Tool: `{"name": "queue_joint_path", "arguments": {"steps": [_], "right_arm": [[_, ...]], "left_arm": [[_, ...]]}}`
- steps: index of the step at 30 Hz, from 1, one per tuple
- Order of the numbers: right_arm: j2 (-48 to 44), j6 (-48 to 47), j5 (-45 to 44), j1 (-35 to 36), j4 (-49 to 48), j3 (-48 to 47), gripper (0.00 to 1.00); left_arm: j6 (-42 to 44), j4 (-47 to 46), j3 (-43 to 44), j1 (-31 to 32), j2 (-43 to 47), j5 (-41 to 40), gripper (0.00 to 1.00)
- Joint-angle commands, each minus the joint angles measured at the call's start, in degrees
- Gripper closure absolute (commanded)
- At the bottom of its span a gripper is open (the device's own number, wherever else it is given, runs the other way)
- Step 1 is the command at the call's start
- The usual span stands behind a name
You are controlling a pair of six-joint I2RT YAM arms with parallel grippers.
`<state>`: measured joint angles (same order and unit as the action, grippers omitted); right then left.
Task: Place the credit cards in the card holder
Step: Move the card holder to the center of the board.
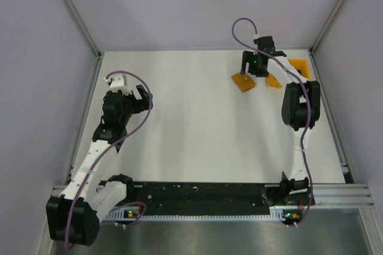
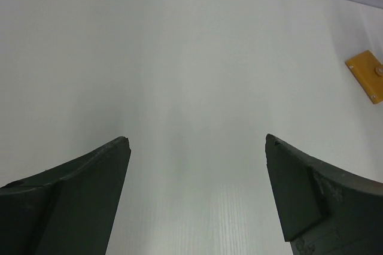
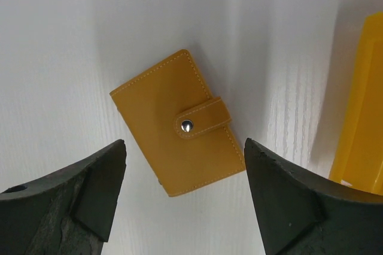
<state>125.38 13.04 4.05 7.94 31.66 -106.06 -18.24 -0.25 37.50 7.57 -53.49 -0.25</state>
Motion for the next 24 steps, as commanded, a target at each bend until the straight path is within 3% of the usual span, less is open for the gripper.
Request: {"name": "queue_joint_path", "arguments": {"steps": [1,6,11,21,24], "right_arm": [[3.81,-0.12,0.95,-0.47,1.56,-4.77,0.22],[4.52,-2.31,1.83,-0.30,0.51,-2.49,0.26],[3.91,-3.63,3.77,-0.12,-0.02,1.72,0.38],[-2.59,-1.71,6.05,4.35,-3.00,14.29,0.80],[-5.75,2.94,7.62,6.20,-5.54,19.64,0.82]], "left_arm": [[2.33,-0.01,2.32,0.25,1.55,-1.68,0.02],[1.37,-2.82,0.39,0.25,2.17,3.49,0.02],[-0.57,-5.64,-0.49,0.25,0.85,7.89,0.02],[-0.40,-7.39,-2.25,0.25,-1.26,10.27,0.04],[0.05,-7.66,-2.86,0.25,-1.70,11.59,0.05]]}}
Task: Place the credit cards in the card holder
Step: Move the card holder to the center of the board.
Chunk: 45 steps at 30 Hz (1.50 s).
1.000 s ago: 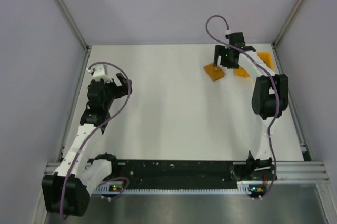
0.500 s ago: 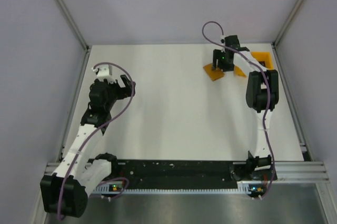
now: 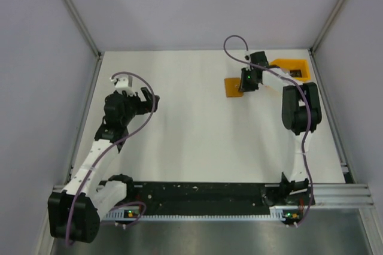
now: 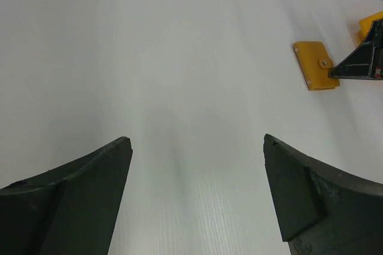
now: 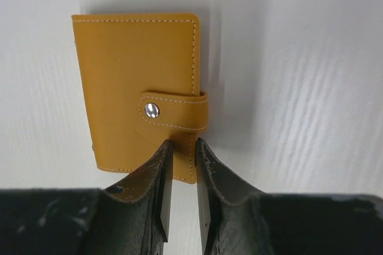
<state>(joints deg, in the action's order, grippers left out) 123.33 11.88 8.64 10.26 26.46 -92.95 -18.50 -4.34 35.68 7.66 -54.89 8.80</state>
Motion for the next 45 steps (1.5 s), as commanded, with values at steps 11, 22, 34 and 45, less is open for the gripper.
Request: {"name": "queue_joint_path", "arguments": {"steps": [11,22,34,45], "right_arm": [[-20.75,27.21,4.90,18.46,-25.40,38.09,0.86],[-31.21,39.46,1.46,30.51,-41.49,51.90,0.62],[-41.52,14.33,-1.57,24.38,-23.47,41.81,0.44],[-20.51,-5.63,26.42,20.85,-17.23,27.21,0.53]], "left_arm": [[-0.22,-6.12,-4.13,1.13,-2.15,4.39,0.08],[-1.98,-7.53,-7.03,12.02,-6.97,0.79,0.11],[-3.64,-10.43,-6.59,15.27,-14.71,5.44,0.20],[-7.95,-9.30,-7.65,21.34,-16.56,0.45,0.23]]}}
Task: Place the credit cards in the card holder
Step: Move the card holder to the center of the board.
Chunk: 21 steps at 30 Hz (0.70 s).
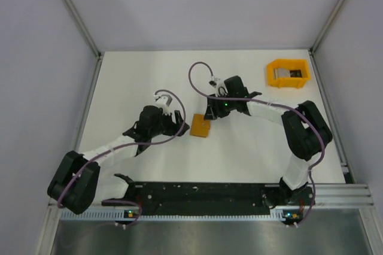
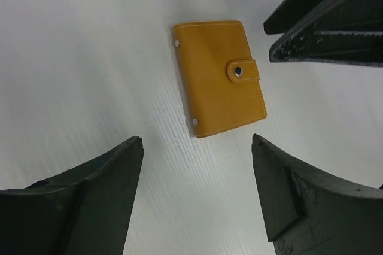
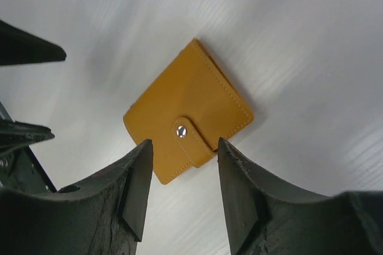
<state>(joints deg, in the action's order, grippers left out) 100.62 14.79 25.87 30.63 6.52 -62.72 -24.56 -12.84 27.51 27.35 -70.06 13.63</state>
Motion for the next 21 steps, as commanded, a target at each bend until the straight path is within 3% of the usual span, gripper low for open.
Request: {"name": "queue_joint_path", "arguments": {"steps": [1,12,16,21], "right_arm": [[2.74,-9.76,8.94,0.39,3.57,-3.72,0.53],[6.17,-10.39,10.17,0.57,1.21,-5.83,0.54],[10.38,-11.27,8.49,0.57,4.63,-7.59,0.54],[10.74,-9.08,8.06,0.57,2.71,-4.09,0.54]], "left_arm": [[-2.25,0.17,1.05,1.74,-1.83,-5.62,0.23],[-3.04,0.54,3.87,2.18,-7.63,-5.63,0.31],[-3.13,2.45,5.01,2.18,-7.90,-5.54,0.32],[-3.22,2.56,5.80,2.18,-8.95,-4.23,0.32]]}}
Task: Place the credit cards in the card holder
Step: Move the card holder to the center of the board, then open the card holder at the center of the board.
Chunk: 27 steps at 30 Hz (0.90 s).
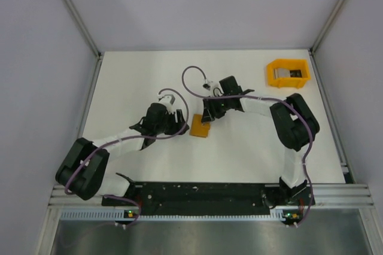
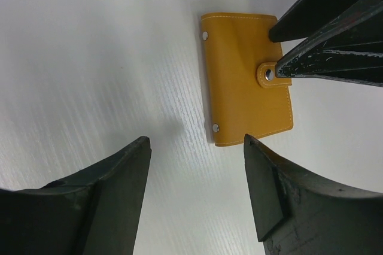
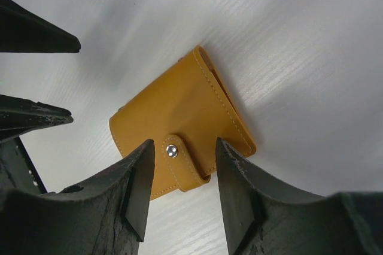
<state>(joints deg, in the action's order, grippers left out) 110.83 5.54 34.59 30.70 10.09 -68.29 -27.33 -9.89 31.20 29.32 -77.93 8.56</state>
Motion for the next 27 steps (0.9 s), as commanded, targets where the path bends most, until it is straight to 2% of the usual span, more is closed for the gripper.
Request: {"name": "queue_joint_path", "arguments": {"steps": [1,6,11,14,20,24,26,27], "right_arm": [[0.18,0.43,-1.18,0.68,-0.86,2.02,0.55],[-2.89,4.73,-5.58,1.73,-2.52,6.85,0.60],[-7.72,17.37,-14.28,3.75,-8.67,14.93,0.60],[-10.27,23.62,-15.24,5.50,-15.69,19.94,0.60],[-10.10,26.18,-14.73,7.01,-17.73,21.01,0.60],[-10.63,26.19,-12.79,7.18,-19.75,21.53,0.60],[-10.89,25.49,-11.48,7.36,-20.02,21.45,0.60],[-11.24,25.40,-11.21,7.45,-20.11,21.45,0.60]], "left_arm": [[-0.44,-0.65,2.11,0.21,-1.26,1.02,0.32],[0.35,-0.66,2.99,0.30,-2.57,1.29,0.32],[0.88,-0.22,4.04,0.39,-4.86,2.07,0.32],[1.23,-0.57,4.22,0.91,-6.09,3.22,0.32],[1.40,-3.91,2.72,1.26,-7.05,6.02,0.33],[0.97,-5.66,2.46,1.18,-8.99,7.00,0.43],[0.79,-6.28,2.64,1.26,-10.04,7.09,0.54],[0.96,-6.46,2.72,1.26,-10.57,7.35,0.63]]}}
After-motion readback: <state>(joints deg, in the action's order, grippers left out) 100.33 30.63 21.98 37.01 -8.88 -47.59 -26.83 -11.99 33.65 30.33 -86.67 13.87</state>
